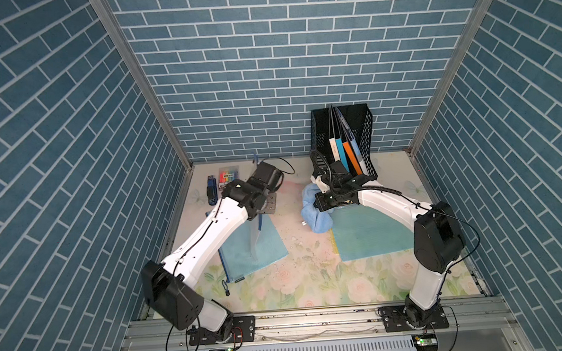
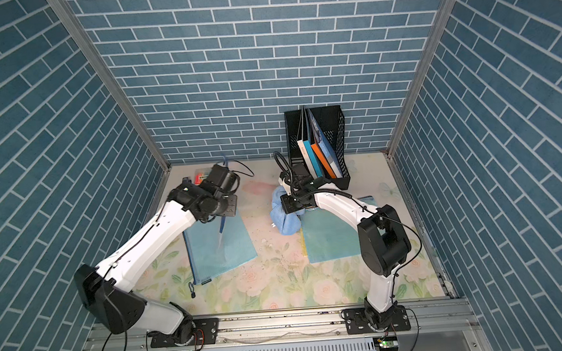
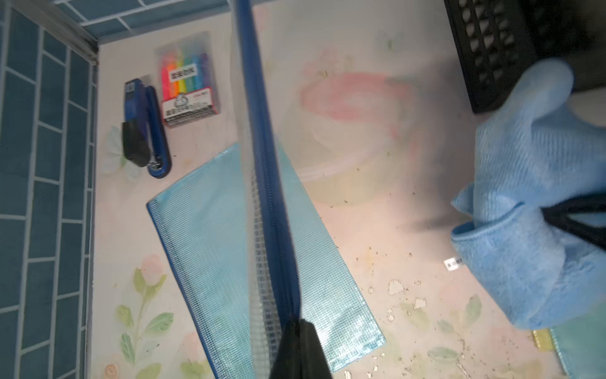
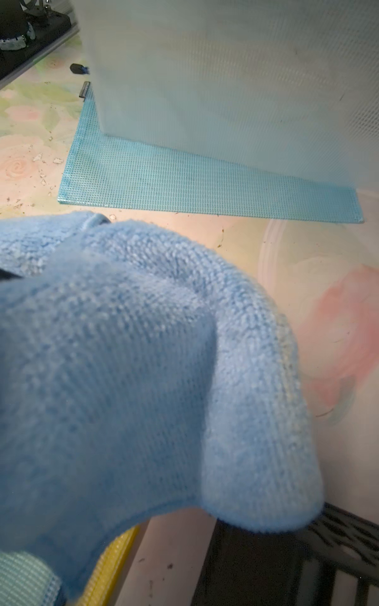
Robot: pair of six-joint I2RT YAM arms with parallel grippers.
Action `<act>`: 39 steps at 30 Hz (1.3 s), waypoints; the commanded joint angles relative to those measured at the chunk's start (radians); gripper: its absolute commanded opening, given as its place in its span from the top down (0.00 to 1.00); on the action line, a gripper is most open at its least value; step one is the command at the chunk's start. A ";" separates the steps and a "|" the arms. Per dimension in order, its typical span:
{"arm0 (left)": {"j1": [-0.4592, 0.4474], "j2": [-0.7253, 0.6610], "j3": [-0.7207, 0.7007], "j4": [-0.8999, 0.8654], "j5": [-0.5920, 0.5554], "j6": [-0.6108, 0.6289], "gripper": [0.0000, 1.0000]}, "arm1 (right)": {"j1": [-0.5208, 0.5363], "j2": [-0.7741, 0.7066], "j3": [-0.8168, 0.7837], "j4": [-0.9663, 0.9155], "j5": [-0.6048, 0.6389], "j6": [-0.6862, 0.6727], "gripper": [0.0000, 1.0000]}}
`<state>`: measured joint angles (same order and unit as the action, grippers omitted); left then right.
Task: Wipe the document bag
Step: Adjust the document bag at the center of the board.
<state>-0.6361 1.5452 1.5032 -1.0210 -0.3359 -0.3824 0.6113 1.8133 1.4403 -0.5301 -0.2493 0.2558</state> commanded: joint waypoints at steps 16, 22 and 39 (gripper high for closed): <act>-0.210 0.217 -0.157 0.477 0.237 -0.226 1.00 | -0.105 -0.240 -0.095 -0.045 0.130 -0.006 0.87; -0.218 0.272 -0.230 0.616 0.317 -0.303 0.86 | -0.105 -0.263 -0.094 -0.071 0.154 -0.023 0.87; -0.019 -0.123 -0.537 0.747 0.352 -0.347 0.25 | -0.041 -0.196 0.002 -0.140 0.154 -0.069 0.87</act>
<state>-0.7380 1.5017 1.0557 -0.2802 0.0040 -0.7189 0.5289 1.5921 1.3964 -0.6437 -0.1020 0.2268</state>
